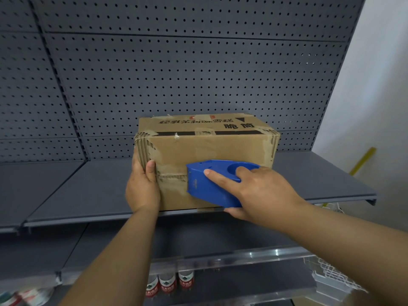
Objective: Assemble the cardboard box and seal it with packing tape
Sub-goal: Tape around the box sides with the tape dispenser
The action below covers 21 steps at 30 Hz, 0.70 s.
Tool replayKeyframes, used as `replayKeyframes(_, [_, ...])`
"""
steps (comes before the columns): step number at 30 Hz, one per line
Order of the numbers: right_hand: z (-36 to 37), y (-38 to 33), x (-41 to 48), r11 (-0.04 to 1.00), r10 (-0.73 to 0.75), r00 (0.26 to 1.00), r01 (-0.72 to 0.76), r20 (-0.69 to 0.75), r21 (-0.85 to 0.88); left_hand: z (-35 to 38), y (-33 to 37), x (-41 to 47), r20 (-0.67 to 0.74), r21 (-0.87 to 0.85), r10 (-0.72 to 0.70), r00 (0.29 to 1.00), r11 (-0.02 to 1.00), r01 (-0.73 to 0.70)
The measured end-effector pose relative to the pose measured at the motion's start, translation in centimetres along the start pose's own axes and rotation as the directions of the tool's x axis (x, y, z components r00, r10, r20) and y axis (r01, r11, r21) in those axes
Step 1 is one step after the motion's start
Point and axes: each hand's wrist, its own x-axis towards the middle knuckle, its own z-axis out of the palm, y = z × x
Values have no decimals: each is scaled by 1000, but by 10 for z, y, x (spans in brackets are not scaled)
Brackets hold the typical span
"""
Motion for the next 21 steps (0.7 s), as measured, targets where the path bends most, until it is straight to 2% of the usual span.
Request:
replayKeyframes(3, [-6,14,-14,999,37,997,-36,75,-14,0,1,0,-13,21,23,1000,1000,-23])
replayKeyframes(9, [-12,35,-34,996,70,992,-64,106,-59,1,0,0,-12,32,56,998,998,-56])
replayKeyframes(15, [-21,10,-14,987,134,929,-96,344,-126,0,2,-1,8,59,39,999,997,-39])
replayKeyframes(18, [-21,1,-5,980,181,931,-146,316,-132,1,2,-2,-16,48,79,997,996,-78])
replayKeyframes(21, [-26,-5,0,969,232,918,-188,321,-162,3,9,-7,-68,200,85,994,977,-70])
